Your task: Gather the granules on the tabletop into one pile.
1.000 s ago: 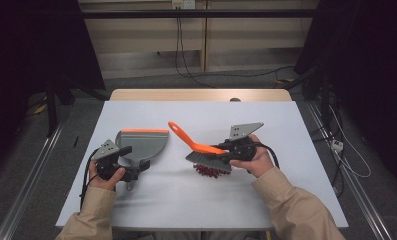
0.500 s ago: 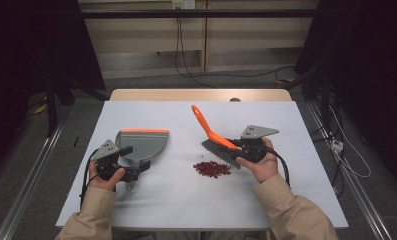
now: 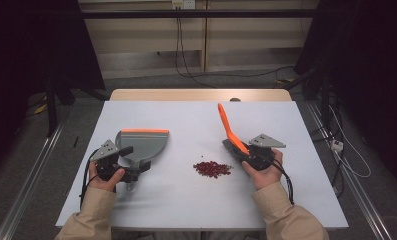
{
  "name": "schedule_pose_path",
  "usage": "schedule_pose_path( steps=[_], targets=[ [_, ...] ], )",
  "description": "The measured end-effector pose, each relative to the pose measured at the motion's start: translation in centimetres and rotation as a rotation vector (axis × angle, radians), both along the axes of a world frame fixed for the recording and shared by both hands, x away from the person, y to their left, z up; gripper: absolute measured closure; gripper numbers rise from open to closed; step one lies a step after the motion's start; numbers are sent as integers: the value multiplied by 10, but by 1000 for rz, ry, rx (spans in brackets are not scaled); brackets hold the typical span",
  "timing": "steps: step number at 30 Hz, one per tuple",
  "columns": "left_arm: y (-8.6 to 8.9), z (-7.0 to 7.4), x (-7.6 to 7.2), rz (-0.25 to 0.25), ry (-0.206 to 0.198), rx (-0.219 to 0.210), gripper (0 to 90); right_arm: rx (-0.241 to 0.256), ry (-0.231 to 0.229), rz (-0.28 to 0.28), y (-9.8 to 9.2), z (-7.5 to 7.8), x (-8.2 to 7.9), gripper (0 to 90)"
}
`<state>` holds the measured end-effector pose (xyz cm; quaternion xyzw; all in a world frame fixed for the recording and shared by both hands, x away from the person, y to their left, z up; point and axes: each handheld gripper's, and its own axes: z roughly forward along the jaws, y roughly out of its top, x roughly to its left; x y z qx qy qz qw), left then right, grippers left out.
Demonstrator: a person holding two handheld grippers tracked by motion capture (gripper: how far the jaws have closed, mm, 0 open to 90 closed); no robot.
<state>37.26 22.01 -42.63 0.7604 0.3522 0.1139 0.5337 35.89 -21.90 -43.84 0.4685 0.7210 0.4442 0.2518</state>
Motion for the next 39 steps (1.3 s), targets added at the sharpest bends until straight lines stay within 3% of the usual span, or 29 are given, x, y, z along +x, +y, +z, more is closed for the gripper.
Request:
schedule_pose_path(
  steps=[5, 11, 22, 24, 39],
  targets=[
    [0, 0, 0, 2, 2, -1, 39, -90, -5, -76, 11, -3, -5, 713],
    [0, 0, 0, 1, 1, -1, 39, -111, -13, -117, 31, -6, -11, 714],
    [-1, 0, 0, -2, 0, 0, 39, -59, -7, -142, 58, -7, -11, 713],
    [-1, 0, 0, -2, 0, 0, 39, -73, -16, -151, 62, -8, -11, 712],
    [-1, 0, 1, -7, 1, 3, 39, -7, -29, -181, 77, -11, -8, 712]
  ],
)
